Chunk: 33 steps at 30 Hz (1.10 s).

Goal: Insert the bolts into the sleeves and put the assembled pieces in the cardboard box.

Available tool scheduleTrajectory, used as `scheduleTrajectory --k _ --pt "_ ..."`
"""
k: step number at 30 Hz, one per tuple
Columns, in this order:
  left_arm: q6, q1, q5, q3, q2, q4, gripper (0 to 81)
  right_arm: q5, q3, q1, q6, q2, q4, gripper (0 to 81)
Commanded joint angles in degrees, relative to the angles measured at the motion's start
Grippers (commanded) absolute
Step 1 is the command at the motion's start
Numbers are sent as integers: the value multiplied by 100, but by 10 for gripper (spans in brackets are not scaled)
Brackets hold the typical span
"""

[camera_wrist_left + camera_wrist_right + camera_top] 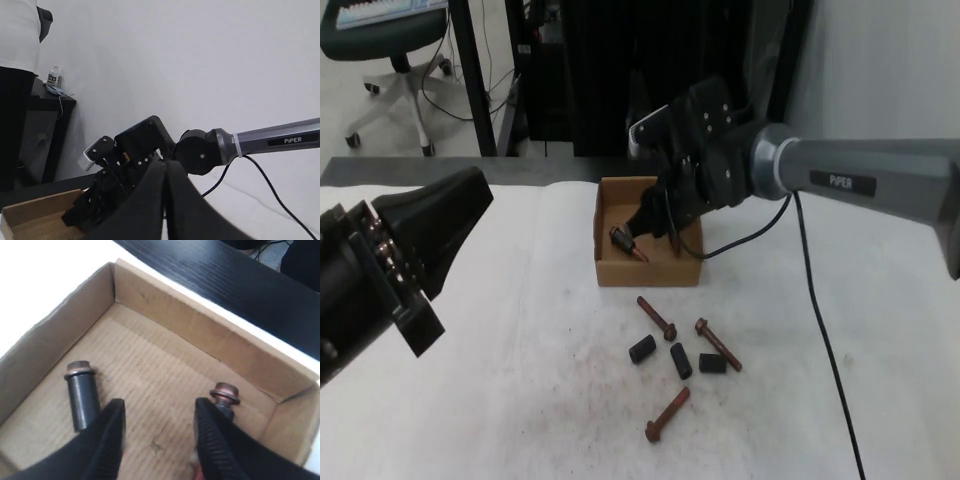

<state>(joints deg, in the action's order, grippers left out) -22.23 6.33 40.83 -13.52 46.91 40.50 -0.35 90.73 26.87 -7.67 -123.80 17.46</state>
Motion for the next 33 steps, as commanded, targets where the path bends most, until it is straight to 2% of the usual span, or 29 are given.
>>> scheduleTrajectory --k 1,5,8,10,16,21,27,33 --pt "178 -4 111 -5 -68 -27 3 -224 56 -27 -35 537 380 415" --pt "482 -4 250 -5 -68 -496 3 -1369 56 -35 -393 1083 1368 415" --pt "800 -4 247 -5 -68 -929 3 -2182 44 -35 -1227 1411 2379 415" --pt "917 -4 247 -5 -68 -984 3 -2425 42 -9 -1973 1541 3125 415" --pt "939 -4 202 -5 -68 -984 3 -2150 -123 90 -3913 1568 4513 387" --pt "939 -4 202 -5 -68 -984 3 -1863 -544 120 -4434 1518 4545 292" --pt "939 -4 202 -5 -68 -984 3 -1901 -1165 230 -5216 1518 4378 291" --pt "1031 -4 203 -5 -68 -984 3 -1920 -1704 727 -5801 1518 3749 291"
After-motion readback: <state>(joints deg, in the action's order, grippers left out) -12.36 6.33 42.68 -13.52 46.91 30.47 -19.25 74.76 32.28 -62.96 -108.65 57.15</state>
